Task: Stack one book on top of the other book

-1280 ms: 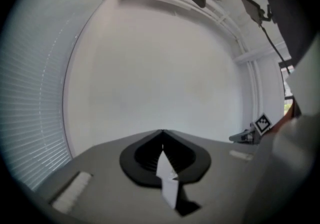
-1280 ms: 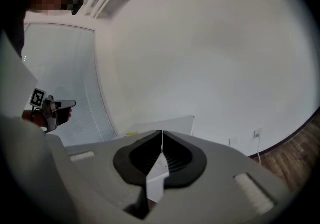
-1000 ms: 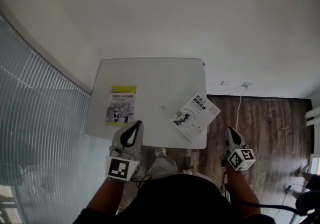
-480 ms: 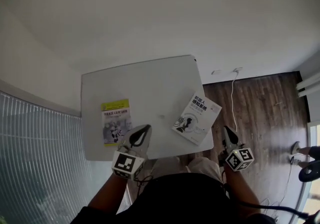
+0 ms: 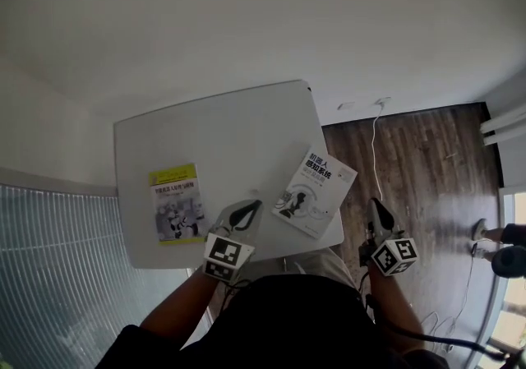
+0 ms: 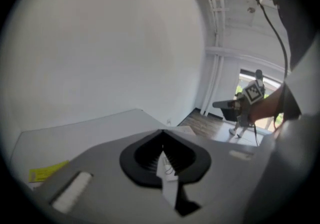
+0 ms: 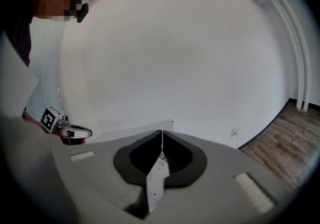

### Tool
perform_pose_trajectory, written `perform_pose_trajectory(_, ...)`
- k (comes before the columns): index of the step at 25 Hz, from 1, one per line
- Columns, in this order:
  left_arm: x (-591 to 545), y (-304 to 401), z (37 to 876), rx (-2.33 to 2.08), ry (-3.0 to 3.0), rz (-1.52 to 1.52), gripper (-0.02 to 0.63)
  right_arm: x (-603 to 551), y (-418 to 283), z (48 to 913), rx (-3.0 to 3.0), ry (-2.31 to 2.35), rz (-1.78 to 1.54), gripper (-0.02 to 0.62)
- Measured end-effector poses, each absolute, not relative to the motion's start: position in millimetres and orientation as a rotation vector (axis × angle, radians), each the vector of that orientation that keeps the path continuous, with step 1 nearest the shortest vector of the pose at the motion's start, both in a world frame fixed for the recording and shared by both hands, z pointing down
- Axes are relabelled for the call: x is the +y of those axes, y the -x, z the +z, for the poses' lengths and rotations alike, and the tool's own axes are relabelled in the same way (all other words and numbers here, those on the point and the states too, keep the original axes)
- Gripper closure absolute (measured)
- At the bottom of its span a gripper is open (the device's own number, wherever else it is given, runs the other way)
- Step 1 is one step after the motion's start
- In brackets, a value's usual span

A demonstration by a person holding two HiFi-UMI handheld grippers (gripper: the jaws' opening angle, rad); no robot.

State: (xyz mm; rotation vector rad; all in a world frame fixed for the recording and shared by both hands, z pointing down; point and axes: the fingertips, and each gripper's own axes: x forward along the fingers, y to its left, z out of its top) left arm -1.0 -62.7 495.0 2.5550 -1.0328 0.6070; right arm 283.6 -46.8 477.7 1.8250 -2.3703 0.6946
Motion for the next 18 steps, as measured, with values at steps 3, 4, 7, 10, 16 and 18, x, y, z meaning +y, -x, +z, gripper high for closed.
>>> perform_pose_trajectory(3,-49,-19,528,-0.932,-2.486,0.662,0.601,-60,-282,491,-2.375,-1.760,0.722,0.589)
perform_pose_trajectory(4,-44,-26,539,-0.900,-2.460,0.673,0.601,-63,-281,495,-2.386,-1.724,0.721,0.589)
perform_pose_trajectory(7,-37,-39,569,-0.859,-2.378,0.734,0.601,-72,-275,510,-2.416,-1.614,0.719,0.578)
perform_pose_trajectory(10,-37,-47,588,-0.851,-2.331,0.792,0.601,-79,-274,524,-2.419,-1.598,0.762,0.552)
perform_pose_trajectory(16,-29,-53,616,-0.790,-2.269,0.904,0.601,-90,-281,560,-2.409,-1.616,0.897,0.512)
perform_pose_trajectory(18,-26,-55,621,-0.771,-2.256,0.930,0.601,-92,-281,574,-2.403,-1.605,0.968,0.475)
